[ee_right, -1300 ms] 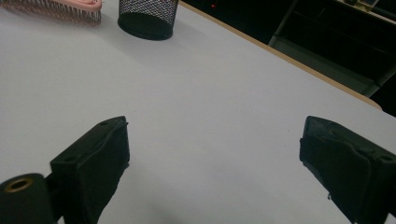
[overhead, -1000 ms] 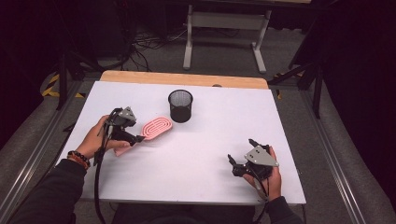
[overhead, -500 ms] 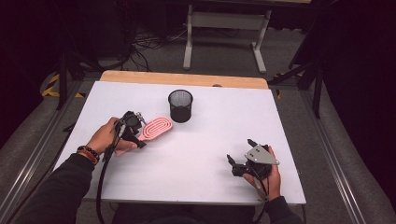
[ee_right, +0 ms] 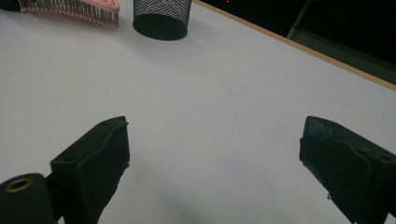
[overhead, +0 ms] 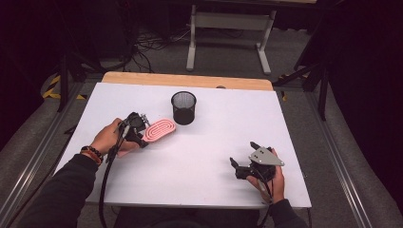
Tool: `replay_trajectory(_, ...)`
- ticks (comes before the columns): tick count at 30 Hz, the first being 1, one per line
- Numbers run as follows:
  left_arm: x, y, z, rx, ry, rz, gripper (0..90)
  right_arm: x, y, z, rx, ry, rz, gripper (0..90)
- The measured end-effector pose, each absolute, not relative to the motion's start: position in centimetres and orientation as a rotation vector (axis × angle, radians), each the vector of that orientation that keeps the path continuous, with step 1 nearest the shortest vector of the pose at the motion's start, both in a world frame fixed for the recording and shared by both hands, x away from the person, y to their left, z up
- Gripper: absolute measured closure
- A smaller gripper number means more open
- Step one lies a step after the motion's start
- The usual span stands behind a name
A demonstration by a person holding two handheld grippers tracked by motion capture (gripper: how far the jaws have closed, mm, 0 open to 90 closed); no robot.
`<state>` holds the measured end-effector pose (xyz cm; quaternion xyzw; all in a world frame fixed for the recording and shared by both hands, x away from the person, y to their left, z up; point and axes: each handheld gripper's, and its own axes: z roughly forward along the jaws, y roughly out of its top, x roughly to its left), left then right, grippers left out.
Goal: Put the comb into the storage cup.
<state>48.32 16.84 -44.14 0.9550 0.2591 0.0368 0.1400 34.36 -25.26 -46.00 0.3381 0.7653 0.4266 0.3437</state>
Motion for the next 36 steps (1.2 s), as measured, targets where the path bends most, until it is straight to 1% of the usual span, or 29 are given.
replay_trajectory(3, 48.2, 16.7, -44.1, 2.774, 0.738, 0.115, 68.1, 34.3, -25.2, -46.0, 0.873, 1.995, 1.108, 9.2)
replay_trajectory(6, 48.1, 16.9, -44.1, 2.764, 0.732, 0.124, 68.9, 34.3, -25.1, -46.1, 0.868, 2.002, 1.108, 9.2)
replay_trajectory(10, 47.7, 17.5, -44.3, 2.717, 0.731, 0.136, 69.2, 34.3, -25.1, -46.1, 0.860, 2.013, 1.134, 9.2)
replay_trajectory(15, 46.8, 18.4, -44.6, 2.653, 0.737, 0.183, 69.4, 34.2, -24.8, -46.2, 0.846, 2.022, 1.117, 9.2)
replay_trajectory(23, 44.9, 20.2, -44.8, 2.466, 0.763, 0.306, 69.5, 34.1, -25.0, -46.0, 0.856, 1.990, 1.156, 8.2)
replay_trajectory(24, 44.9, 20.2, -44.8, 2.466, 0.763, 0.306, 69.5, 34.1, -25.0, -46.0, 0.856, 1.990, 1.156, 8.2)
replay_trajectory(26, 43.9, 20.7, -44.8, 2.380, 0.745, 0.366, 69.5, 34.2, -25.0, -45.9, 0.872, 1.964, 1.146, 7.5)
replay_trajectory(27, 43.9, 20.7, -44.8, 2.380, 0.745, 0.366, 69.5, 34.2, -25.0, -45.8, 0.879, 1.952, 1.143, 7.2)
replay_trajectory(30, 42.5, 21.0, -45.2, 2.281, 0.723, 0.442, 69.5, 34.3, -25.1, -45.6, 0.882, 1.930, 1.156, 5.1)
replay_trajectory(32, 42.2, 21.1, -45.2, 2.262, 0.722, 0.458, 69.5, 34.3, -25.0, -45.5, 0.881, 1.924, 1.152, 5.2)
replay_trajectory(34, 41.5, 21.2, -45.0, 2.192, 0.711, 0.505, 69.5, 34.4, -24.7, -45.2, 0.884, 1.929, 1.156, 4.9)
replay_trajectory(35, 41.5, 21.2, -45.0, 2.192, 0.711, 0.505, 69.5, 34.4, -24.4, -45.1, 0.879, 1.932, 1.156, 4.9)
replay_trajectory(36, 41.1, 21.1, -44.9, 2.152, 0.703, 0.518, 69.5, 34.5, -24.2, -45.1, 0.876, 1.935, 1.155, 4.9)
